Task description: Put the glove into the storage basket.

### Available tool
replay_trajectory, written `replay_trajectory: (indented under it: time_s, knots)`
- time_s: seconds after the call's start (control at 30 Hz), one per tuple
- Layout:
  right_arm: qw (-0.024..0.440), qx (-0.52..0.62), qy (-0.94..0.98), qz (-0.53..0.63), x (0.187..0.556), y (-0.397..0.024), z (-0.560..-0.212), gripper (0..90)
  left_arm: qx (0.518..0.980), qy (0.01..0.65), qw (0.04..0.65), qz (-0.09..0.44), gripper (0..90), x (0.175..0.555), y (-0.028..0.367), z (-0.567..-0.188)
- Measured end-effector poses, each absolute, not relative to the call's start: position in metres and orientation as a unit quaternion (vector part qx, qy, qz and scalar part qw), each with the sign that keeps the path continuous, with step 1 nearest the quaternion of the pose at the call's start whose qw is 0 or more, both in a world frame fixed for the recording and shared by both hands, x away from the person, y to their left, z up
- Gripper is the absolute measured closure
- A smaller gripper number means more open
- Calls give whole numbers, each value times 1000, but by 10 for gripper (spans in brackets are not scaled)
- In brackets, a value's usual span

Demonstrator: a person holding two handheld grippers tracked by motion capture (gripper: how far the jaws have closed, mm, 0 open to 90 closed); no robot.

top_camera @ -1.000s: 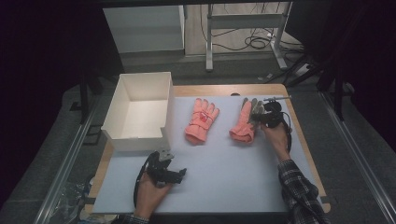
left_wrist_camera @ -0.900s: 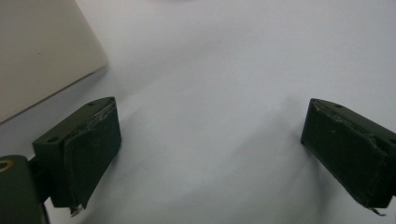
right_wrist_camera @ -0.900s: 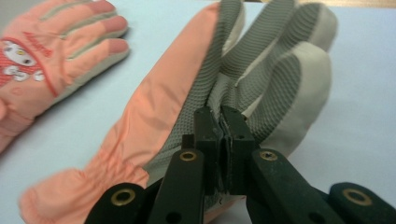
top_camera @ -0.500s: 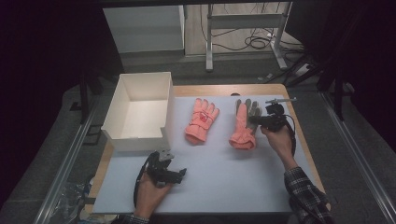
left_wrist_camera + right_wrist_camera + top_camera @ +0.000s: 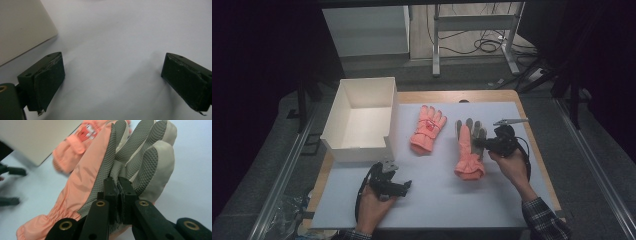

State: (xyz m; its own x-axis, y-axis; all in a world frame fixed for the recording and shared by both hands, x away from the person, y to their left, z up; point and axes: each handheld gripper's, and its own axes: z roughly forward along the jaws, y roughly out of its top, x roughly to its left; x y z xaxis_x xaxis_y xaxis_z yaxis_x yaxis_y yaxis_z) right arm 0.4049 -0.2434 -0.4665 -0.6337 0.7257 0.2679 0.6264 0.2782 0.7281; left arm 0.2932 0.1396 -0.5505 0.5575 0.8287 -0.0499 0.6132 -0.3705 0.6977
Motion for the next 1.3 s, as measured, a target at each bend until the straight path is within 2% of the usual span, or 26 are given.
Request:
replay_trajectory:
  time_s: [0.23, 0.53, 0.57, 0.63, 0.77, 0.8, 0.97, 1.1, 1.3]
  knots:
    - [42, 410, 807, 423, 385, -233, -481, 856, 813, 444, 344, 157, 50, 293, 140, -551]
    - [49, 420, 812, 403, 389, -230, -504, 847, 813, 444, 344, 157, 50, 293, 140, -551]
    - [47, 421, 811, 403, 389, -232, -504, 829, 813, 444, 344, 157, 50, 293, 140, -551]
    - [60, 417, 813, 402, 389, -232, -502, 737, 813, 444, 344, 157, 50, 293, 139, -551]
    - [71, 411, 812, 409, 390, -233, -494, 683, 813, 444, 344, 157, 50, 293, 139, -551]
    - [78, 408, 810, 414, 391, -232, -487, 636, 813, 444, 344, 157, 50, 293, 140, -551]
    - [94, 393, 813, 419, 397, -223, -473, 563, 813, 444, 344, 157, 50, 293, 140, -551]
    - [97, 385, 816, 420, 402, -214, -467, 541, 813, 444, 344, 157, 50, 293, 140, -551]
    - [106, 375, 820, 418, 418, -186, -459, 470, 813, 444, 344, 156, 50, 293, 140, -551]
